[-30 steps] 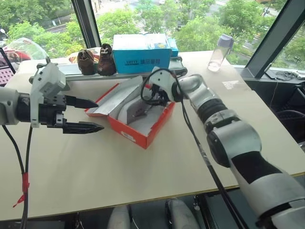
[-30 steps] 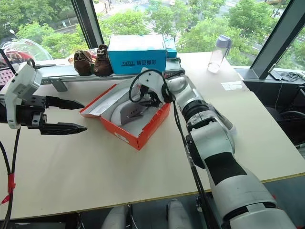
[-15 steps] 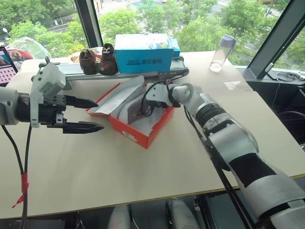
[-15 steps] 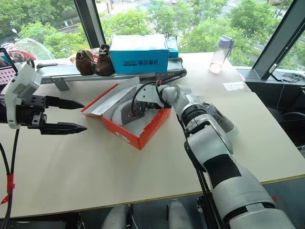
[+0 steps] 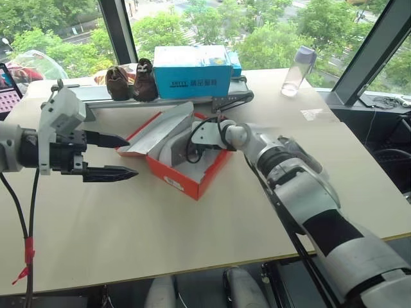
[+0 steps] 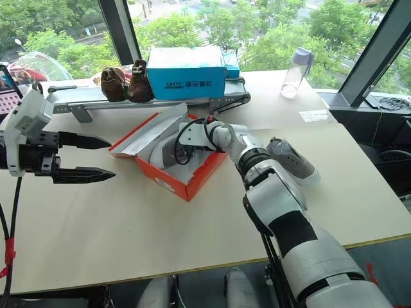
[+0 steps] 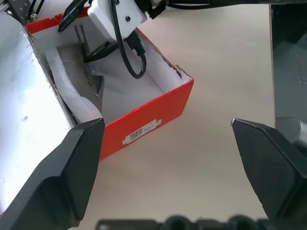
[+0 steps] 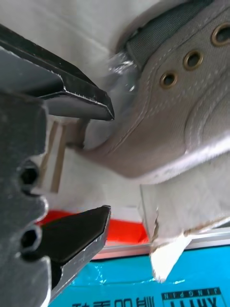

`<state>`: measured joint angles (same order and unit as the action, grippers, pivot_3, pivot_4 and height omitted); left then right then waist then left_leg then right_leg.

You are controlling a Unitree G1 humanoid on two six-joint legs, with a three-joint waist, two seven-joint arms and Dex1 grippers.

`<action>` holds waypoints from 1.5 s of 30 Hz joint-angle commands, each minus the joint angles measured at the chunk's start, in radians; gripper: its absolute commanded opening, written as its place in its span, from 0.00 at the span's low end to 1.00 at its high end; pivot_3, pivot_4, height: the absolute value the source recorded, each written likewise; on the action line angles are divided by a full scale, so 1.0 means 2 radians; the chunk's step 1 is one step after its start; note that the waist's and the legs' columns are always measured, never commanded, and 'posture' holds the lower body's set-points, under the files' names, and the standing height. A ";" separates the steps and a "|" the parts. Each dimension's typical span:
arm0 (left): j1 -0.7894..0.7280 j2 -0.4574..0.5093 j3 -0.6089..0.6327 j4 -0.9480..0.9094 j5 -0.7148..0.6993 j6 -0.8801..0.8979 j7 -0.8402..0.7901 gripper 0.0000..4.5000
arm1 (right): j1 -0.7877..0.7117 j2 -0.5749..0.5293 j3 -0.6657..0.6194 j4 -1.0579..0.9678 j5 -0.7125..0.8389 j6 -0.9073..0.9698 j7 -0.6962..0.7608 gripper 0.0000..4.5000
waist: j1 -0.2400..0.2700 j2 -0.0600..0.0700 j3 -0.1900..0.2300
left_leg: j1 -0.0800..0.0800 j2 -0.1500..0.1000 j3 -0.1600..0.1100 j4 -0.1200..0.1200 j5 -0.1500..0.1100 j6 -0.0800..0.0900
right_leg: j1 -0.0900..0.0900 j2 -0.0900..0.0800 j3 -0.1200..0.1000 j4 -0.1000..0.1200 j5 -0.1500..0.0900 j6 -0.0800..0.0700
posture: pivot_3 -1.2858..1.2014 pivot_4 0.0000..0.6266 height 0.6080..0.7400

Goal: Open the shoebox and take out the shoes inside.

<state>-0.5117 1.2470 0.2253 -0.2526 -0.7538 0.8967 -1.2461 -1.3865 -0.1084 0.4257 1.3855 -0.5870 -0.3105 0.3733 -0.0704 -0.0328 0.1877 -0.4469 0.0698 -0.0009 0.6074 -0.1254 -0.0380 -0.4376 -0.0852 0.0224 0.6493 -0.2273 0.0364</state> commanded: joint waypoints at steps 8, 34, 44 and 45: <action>0.013 0.010 0.043 -0.019 -0.016 0.006 0.010 1.00 | 0.005 0.017 -0.008 -0.006 0.006 0.005 -0.020 0.16 | 0.000 0.000 0.000 | 0.000 0.000 0.000 0.000 0.000 0.000 | 0.000 0.000 0.000 0.000 0.000 0.000 | 0.52 0.24 1.00; -0.029 -0.025 -0.004 0.036 0.012 -0.055 0.010 1.00 | -0.074 -0.085 -0.173 -0.138 0.211 0.006 0.227 0.01 | 0.001 0.000 0.000 | 0.000 0.000 0.000 0.000 0.000 0.000 | 0.000 0.000 0.000 0.000 0.000 0.000 | 0.52 0.24 1.00; -0.079 -0.062 -0.062 0.078 0.047 -0.086 -0.015 1.00 | -0.063 -0.250 -0.237 -0.235 0.289 0.116 0.318 0.01 | 0.016 0.000 0.000 | -0.001 0.000 0.000 0.000 0.000 0.000 | 0.000 0.000 0.000 -0.001 0.000 0.000 | 0.52 0.24 1.00; -0.084 -0.066 -0.068 0.083 0.051 -0.089 -0.018 1.00 | -0.052 -0.268 -0.238 -0.244 0.292 0.122 0.331 0.01 | 0.016 0.000 0.000 | -0.001 0.000 0.000 0.000 0.000 0.000 | 0.000 0.000 0.000 -0.001 0.000 0.000 | 0.52 0.24 1.00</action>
<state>-0.6436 1.1213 0.0949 -0.0962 -0.6691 0.7466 -1.2660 -1.4999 -0.5861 -0.0141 0.9674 -0.0476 -0.0988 0.9914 -0.0391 -0.0326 0.1886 -0.4494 0.0696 -0.0006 0.6082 -0.1253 -0.0382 -0.4379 -0.0852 0.0225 0.6479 -0.2267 0.0357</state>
